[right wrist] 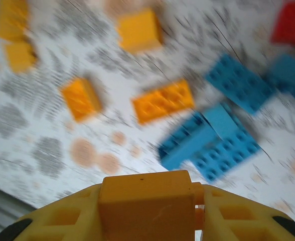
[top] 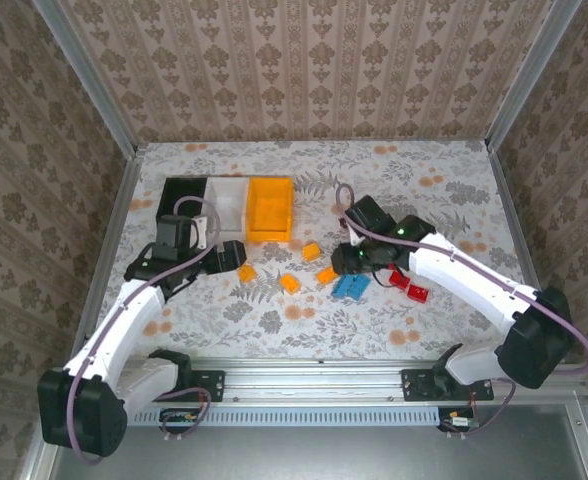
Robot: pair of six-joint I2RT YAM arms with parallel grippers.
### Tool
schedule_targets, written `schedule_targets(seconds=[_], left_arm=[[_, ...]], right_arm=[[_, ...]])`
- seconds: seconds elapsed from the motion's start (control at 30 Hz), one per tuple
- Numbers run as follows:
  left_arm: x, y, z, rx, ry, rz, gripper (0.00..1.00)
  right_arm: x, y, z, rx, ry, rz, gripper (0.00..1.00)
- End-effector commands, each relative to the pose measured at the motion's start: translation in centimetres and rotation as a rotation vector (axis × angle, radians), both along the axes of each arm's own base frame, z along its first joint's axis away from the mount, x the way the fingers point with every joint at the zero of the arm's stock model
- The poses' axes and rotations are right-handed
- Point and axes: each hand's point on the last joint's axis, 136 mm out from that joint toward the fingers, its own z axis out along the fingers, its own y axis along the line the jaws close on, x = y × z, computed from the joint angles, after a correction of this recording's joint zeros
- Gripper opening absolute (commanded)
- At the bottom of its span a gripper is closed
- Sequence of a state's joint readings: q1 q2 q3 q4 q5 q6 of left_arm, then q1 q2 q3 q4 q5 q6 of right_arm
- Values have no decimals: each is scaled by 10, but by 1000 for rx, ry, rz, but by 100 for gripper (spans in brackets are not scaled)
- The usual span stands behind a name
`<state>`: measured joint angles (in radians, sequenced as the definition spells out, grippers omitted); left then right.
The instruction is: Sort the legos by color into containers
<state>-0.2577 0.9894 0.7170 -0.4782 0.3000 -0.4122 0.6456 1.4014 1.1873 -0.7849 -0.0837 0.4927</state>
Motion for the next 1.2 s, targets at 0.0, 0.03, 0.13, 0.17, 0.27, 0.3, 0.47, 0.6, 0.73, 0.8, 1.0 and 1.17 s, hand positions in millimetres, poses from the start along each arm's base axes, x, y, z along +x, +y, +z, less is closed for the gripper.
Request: schedule_targets(seconds=[0.0, 0.03, 0.13, 0.17, 0.27, 0.3, 0.47, 0.6, 0.73, 0.8, 1.0, 1.17], left_arm=[[-3, 4, 11, -66, -24, 33, 100], [-4, 7, 13, -73, -30, 41, 100], [-8, 13, 17, -78, -38, 53, 100], [-10, 16, 17, -77, -37, 57, 100], [-15, 21, 16, -75, -30, 62, 100], [-15, 22, 16, -73, -29, 64, 100], [-16, 26, 12, -75, -20, 74, 100], [-15, 28, 9, -76, -9, 79, 100], [-12, 29, 6, -79, 1, 82, 100], [-12, 29, 6, -82, 5, 82, 100], [-11, 30, 2, -83, 19, 85, 100], [-10, 31, 0, -84, 25, 90, 100]], right_arm=[[29, 45, 11, 132, 18, 22, 40], [42, 59, 14, 165, 10, 32, 40], [78, 88, 16, 199, -13, 35, 40], [89, 99, 12, 204, -10, 45, 40], [119, 124, 5, 221, -31, 61, 40], [128, 130, 3, 224, -44, 66, 40], [165, 153, -17, 201, -72, 76, 40], [188, 161, -32, 147, -93, 89, 41], [205, 165, -45, 112, -94, 96, 42], [213, 166, -52, 88, -101, 92, 42], [237, 150, -69, -1, -111, 31, 42], [251, 116, -85, -98, -93, -53, 42]])
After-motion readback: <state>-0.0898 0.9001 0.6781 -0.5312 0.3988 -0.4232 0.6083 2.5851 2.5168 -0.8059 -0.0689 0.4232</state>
